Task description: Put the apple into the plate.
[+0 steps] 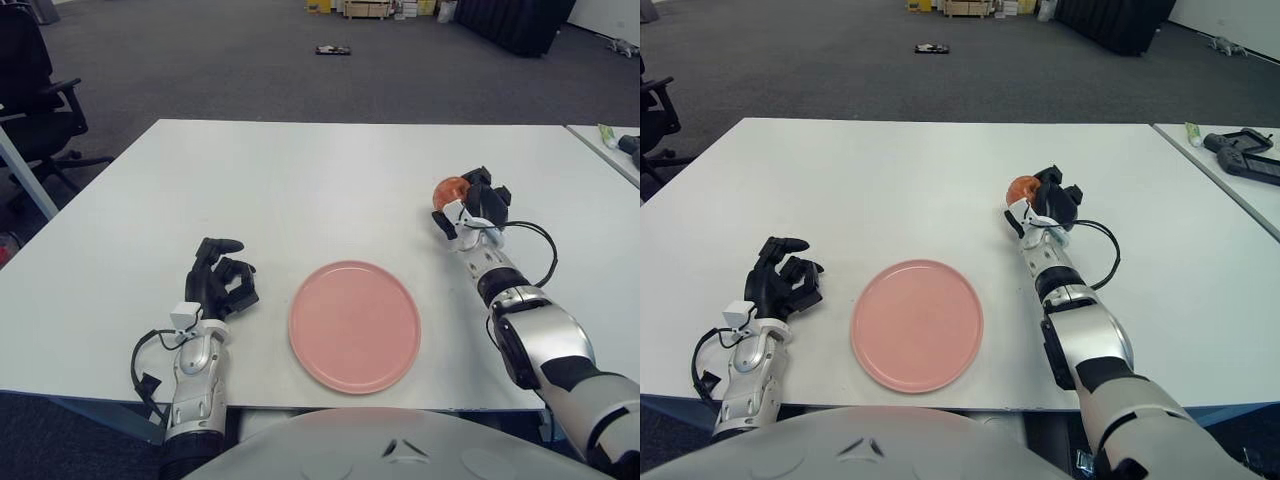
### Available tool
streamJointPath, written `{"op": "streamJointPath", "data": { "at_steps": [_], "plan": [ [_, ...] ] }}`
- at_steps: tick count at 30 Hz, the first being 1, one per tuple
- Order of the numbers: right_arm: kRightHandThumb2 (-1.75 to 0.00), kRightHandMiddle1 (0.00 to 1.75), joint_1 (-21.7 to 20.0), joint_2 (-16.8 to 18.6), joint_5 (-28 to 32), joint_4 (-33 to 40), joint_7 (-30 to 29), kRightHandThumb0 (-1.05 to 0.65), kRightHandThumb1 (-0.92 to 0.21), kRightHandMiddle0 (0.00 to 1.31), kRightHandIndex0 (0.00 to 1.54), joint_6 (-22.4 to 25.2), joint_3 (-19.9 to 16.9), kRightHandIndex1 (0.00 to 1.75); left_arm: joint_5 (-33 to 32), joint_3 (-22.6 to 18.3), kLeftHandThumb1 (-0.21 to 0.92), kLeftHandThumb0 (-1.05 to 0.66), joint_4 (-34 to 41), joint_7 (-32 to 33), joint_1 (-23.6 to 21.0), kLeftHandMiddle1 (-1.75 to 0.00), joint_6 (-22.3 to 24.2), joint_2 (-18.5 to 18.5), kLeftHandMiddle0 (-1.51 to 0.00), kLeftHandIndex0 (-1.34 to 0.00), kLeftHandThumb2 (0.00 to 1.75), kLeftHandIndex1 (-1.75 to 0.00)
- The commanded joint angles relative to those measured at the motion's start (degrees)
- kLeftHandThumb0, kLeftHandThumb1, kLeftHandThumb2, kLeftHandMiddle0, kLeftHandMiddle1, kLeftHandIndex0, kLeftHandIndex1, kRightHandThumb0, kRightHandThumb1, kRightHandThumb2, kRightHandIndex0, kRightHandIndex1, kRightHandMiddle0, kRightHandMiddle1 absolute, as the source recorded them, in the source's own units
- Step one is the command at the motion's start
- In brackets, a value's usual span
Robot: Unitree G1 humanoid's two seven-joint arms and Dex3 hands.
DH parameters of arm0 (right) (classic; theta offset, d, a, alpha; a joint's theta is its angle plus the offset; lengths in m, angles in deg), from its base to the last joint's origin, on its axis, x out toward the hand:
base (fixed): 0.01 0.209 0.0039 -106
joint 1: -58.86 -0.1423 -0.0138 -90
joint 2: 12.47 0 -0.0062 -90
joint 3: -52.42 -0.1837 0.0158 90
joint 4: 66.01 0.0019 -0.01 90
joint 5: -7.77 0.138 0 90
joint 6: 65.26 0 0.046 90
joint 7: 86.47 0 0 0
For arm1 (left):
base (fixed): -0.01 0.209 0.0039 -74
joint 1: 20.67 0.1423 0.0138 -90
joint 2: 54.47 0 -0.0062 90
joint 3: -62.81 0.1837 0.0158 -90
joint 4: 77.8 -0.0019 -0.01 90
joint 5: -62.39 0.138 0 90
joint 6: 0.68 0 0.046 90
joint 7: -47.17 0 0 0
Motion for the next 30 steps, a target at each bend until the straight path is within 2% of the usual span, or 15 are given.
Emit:
{"op": "streamJointPath", "data": {
  "at_steps": [1, 8, 12, 17, 21, 30],
  "plan": [
    [-1.63, 1.75, 2.72, -0.82, -0.69, 9.76, -0.58, -0.01, -0.03, 0.59, 0.85, 0.40, -0.38, 1.69, 0.36, 0.08, 0.30, -0.01, -0.86, 0.12, -0.35, -1.75, 0.77, -0.14, -0.62, -0.40, 1.36, -1.75],
    [-1.72, 1.75, 11.81, 1.22, -3.10, 34.42, 2.66, -0.01, 0.03, 0.64, 0.88, 6.93, 0.18, 1.74, 0.97, 0.26, 0.30, -0.01, -0.63, 0.46, -0.32, -1.75, 0.99, -0.23, -0.62, -0.40, 1.36, -1.75],
    [-1.74, 1.75, 14.35, 1.29, -2.97, 40.50, 5.39, -0.01, 0.05, 0.66, 0.89, 8.22, 0.10, 1.74, 1.20, 0.31, 0.29, -0.01, -0.61, 0.57, -0.34, -1.75, 1.08, -0.28, -0.62, -0.40, 1.37, -1.75],
    [-1.75, 1.75, 18.71, -0.36, -1.15, 47.96, 11.15, -0.01, 0.05, 0.66, 0.89, 5.50, -0.12, 1.75, 1.22, 0.24, 0.25, -0.01, -0.73, 0.74, -0.54, -1.75, 1.51, -0.27, -0.65, -0.43, 1.41, -1.75],
    [-1.74, 1.75, 24.04, -0.10, -1.06, 57.02, 15.37, -0.01, 0.05, 0.66, 0.89, 5.60, 0.60, 1.75, 0.68, 0.15, 0.22, -0.01, -0.90, 0.43, -0.66, -1.75, 1.41, -0.12, -0.67, -0.45, 1.44, -1.75],
    [-1.74, 1.75, 29.51, -0.83, -0.37, 66.85, 25.46, -0.01, 0.05, 0.66, 0.89, 1.37, 3.70, 1.75, 0.64, 0.15, 0.24, -0.01, -1.23, 0.61, -0.96, -1.75, 1.18, 0.12, -0.67, -0.44, 1.43, -1.75]
  ]
}}
